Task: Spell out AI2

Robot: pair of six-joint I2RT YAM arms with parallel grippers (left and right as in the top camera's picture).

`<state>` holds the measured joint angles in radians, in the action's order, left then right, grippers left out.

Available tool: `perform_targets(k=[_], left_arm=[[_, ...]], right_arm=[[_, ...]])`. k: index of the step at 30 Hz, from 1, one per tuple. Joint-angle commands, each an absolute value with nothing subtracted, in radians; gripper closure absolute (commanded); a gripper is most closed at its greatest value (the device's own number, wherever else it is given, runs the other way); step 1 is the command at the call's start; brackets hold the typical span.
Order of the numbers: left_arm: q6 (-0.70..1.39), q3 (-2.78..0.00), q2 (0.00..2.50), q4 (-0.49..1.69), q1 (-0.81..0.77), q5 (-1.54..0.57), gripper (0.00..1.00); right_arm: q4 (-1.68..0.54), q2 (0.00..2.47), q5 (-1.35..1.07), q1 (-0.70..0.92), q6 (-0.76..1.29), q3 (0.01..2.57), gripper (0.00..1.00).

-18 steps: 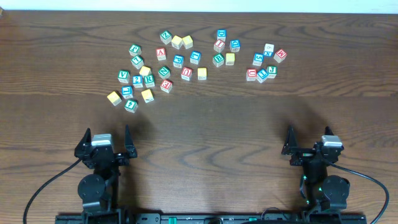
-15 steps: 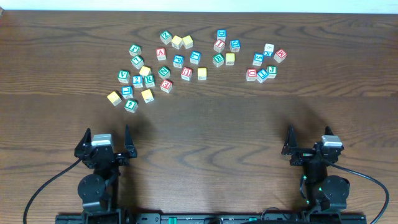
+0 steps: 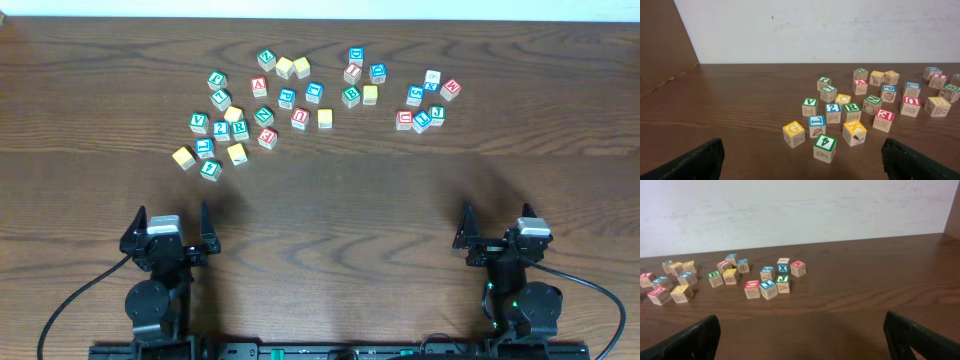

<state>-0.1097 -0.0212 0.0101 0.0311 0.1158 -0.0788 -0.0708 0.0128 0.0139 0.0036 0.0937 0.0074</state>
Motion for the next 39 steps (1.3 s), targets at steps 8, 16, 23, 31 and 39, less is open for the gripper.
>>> perform_targets(k=[8, 16, 23, 31, 39], left_arm=[[-0.127, -0.004, 0.005, 0.065, 0.113, -0.082, 0.01], [-0.127, -0.004, 0.005, 0.065, 0.113, -0.081, 0.01], [-0.127, -0.004, 0.005, 0.065, 0.113, -0.081, 0.01], [-0.12, -0.004, 0.005, 0.065, 0.113, -0.081, 0.01], [-0.067, -0.081, 0.062, 0.065, 0.113, -0.083, 0.01]], right_arm=[[-0.075, 0.007, 0.008, 0.001, 0.081, 0.006, 0.01], [-0.075, 0.007, 0.008, 0.001, 0.081, 0.006, 0.01], [-0.075, 0.007, 0.008, 0.001, 0.081, 0.006, 0.01], [-0.075, 0.007, 0.008, 0.001, 0.081, 0.006, 0.01], [-0.075, 0.007, 0.008, 0.001, 0.081, 0.006, 0.01]])
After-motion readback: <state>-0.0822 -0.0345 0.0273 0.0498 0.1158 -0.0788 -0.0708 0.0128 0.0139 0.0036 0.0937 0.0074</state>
